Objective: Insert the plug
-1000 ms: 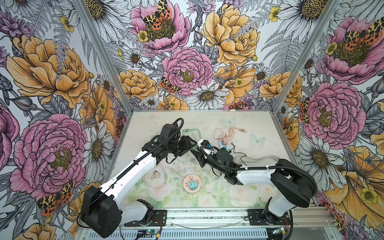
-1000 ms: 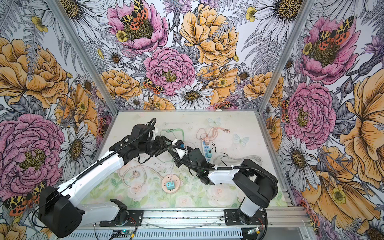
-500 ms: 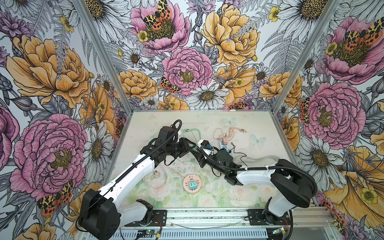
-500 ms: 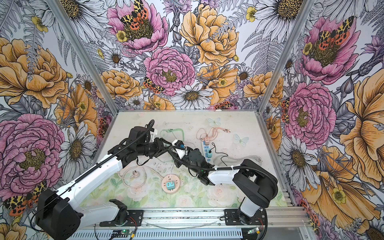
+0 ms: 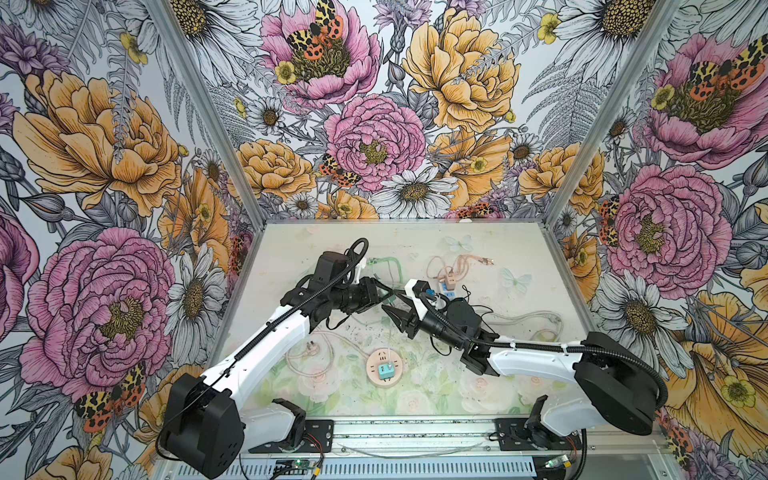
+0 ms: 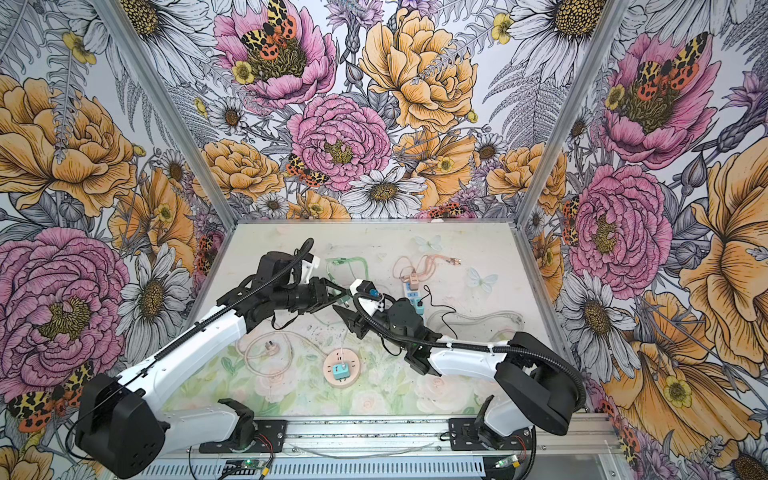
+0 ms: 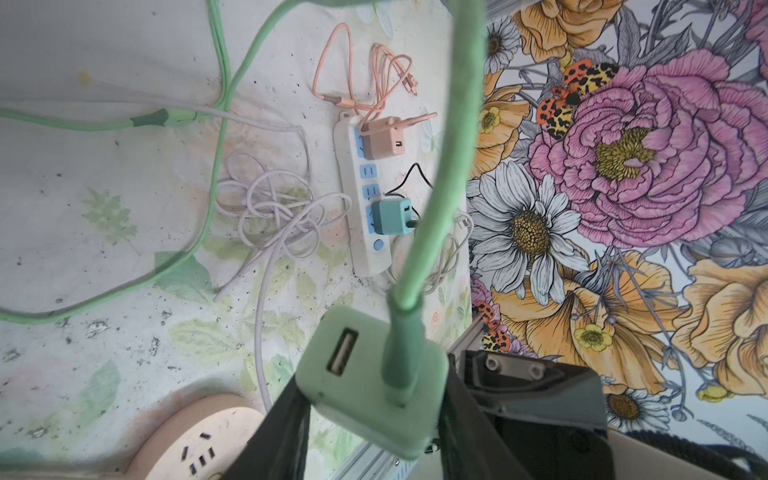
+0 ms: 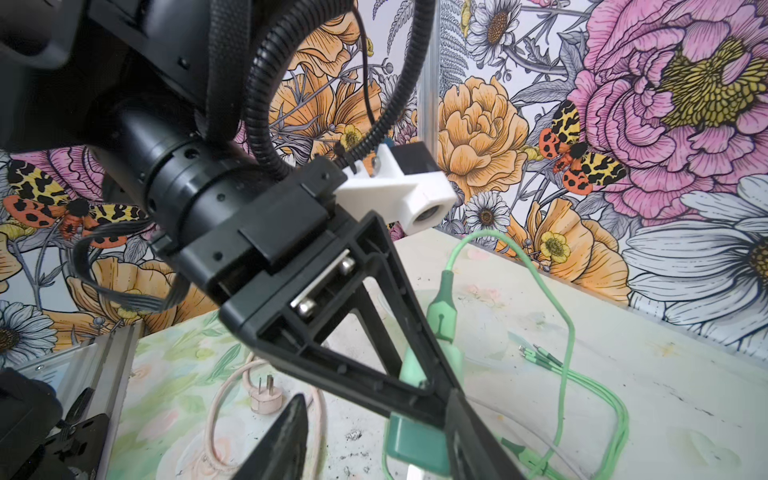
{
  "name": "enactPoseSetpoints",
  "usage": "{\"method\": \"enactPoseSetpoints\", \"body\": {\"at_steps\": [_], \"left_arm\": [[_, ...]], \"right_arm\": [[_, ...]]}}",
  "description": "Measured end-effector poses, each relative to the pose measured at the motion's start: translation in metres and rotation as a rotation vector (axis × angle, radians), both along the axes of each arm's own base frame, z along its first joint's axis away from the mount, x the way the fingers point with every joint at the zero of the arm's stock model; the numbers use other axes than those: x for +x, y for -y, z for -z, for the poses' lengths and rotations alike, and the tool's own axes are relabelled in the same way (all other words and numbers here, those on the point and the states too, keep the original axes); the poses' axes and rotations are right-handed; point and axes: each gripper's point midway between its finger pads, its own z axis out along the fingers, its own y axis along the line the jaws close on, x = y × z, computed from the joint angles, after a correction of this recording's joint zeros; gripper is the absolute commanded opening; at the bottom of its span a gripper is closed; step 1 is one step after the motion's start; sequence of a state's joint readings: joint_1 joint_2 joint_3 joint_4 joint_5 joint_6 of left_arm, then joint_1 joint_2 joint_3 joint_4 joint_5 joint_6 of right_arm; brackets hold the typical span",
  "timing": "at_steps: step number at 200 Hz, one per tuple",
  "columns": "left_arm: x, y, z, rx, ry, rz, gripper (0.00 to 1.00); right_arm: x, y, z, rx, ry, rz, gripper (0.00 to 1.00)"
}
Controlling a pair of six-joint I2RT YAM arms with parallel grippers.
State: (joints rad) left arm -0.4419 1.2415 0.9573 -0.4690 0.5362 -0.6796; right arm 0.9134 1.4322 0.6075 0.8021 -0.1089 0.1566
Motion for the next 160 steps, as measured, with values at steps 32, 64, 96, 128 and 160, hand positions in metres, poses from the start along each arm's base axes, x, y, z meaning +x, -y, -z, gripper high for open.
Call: {"method": "enactPoseSetpoints", "body": {"at_steps": [32,64,96,128,160], "left_arm": [[-0.008,-0.002,-0.010,0.089,0.086,0.098,0.25],[-0.023,0.005,-0.030,0.255,0.224,0.230,0.25],[-0.034,0.020,-0.028,0.456,0.346,0.366,0.25],[-0.030,0.008,-0.007,0.670,0.396,0.428,0.22],[-0.019,-0.002,-0.022,0.778,0.493,0.441,0.24]], "right_arm": [[0.009,0.050,-0.010,0.016,-0.089,0.042,0.46],[0.037,0.118,-0.045,0.078,-0.165,0.182,0.48],[0.033,0.109,-0.073,0.056,-0.255,0.072,0.46],[0.023,0.085,-0.062,0.032,-0.409,-0.113,0.41],[0.004,0.076,-0.024,-0.007,-0.593,-0.221,0.43]]}}
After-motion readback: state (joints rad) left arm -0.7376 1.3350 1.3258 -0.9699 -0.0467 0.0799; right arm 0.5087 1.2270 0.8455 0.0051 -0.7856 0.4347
